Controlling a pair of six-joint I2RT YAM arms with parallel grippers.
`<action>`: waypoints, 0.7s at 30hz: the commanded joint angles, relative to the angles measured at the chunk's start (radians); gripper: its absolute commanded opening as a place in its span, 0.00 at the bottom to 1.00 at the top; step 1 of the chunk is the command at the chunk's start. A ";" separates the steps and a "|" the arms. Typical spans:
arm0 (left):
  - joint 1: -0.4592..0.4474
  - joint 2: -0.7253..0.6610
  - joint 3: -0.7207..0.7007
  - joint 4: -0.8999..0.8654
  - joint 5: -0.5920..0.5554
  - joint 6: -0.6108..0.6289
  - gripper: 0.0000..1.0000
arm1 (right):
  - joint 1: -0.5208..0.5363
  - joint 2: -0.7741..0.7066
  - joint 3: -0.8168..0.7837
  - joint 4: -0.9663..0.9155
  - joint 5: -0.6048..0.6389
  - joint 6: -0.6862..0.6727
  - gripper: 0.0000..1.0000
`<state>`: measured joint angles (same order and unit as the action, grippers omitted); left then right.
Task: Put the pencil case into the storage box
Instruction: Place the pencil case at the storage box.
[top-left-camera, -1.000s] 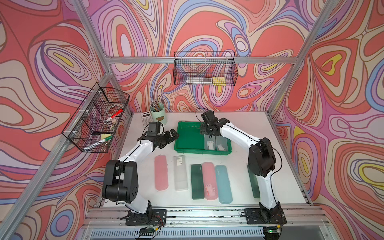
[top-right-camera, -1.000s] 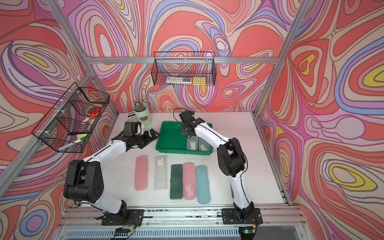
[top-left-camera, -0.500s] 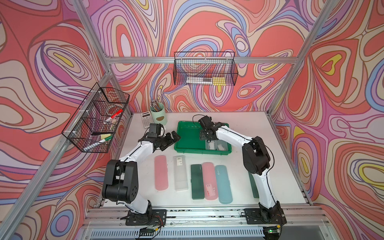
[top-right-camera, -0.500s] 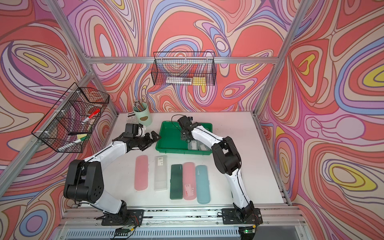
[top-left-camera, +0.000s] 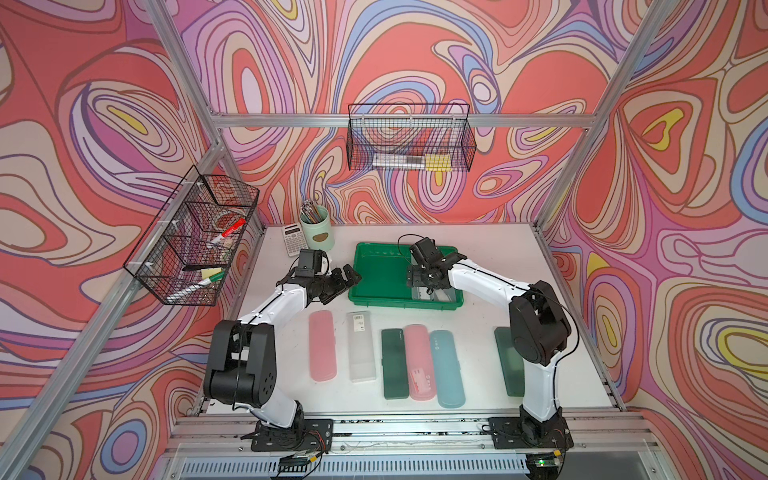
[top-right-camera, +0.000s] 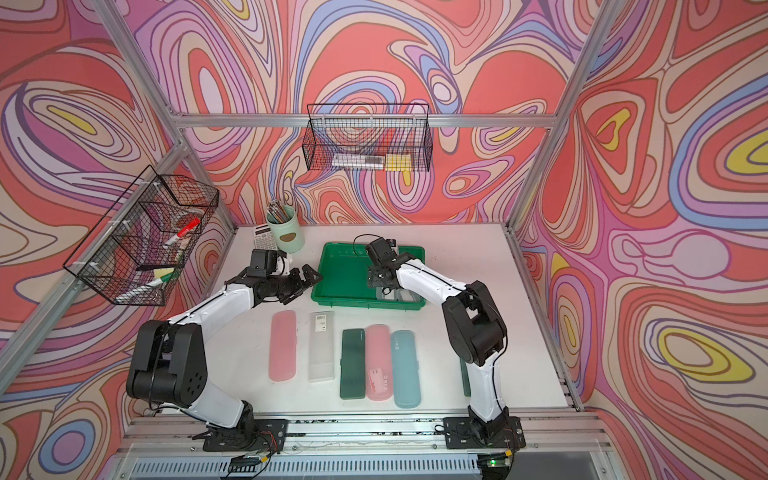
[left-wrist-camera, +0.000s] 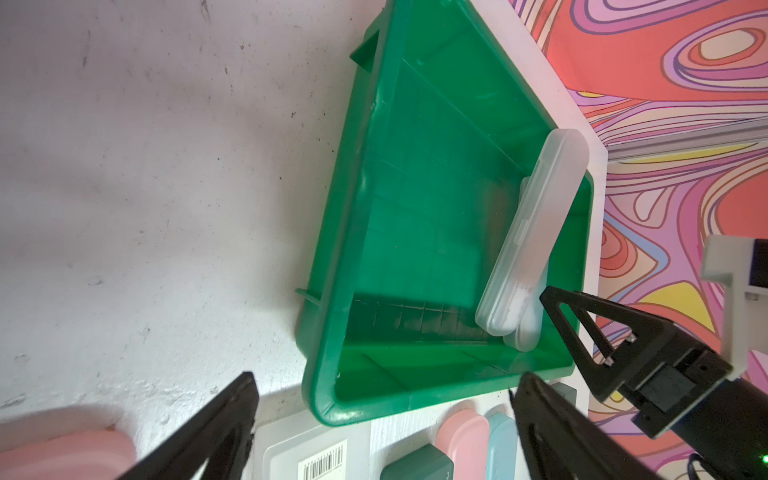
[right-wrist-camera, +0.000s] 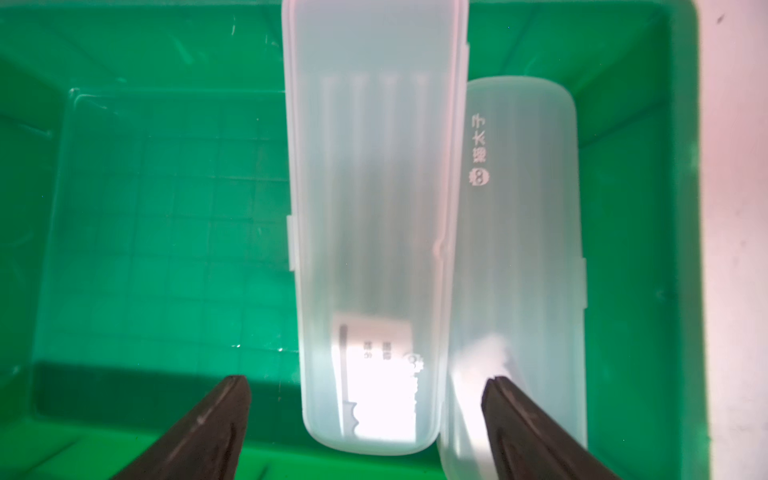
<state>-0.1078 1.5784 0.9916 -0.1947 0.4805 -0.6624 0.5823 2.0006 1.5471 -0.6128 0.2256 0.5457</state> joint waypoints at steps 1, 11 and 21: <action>-0.001 -0.026 -0.013 0.006 0.013 0.009 0.99 | 0.008 0.028 -0.031 0.036 -0.034 0.025 0.90; -0.003 -0.049 -0.023 0.027 0.031 -0.006 0.99 | 0.033 0.156 0.047 0.002 0.011 0.046 0.86; -0.004 -0.072 -0.044 0.012 0.033 -0.002 0.99 | 0.042 0.121 0.035 0.002 0.037 0.035 0.71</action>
<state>-0.1093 1.5387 0.9630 -0.1867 0.5034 -0.6701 0.6151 2.1513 1.5723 -0.6060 0.2314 0.5869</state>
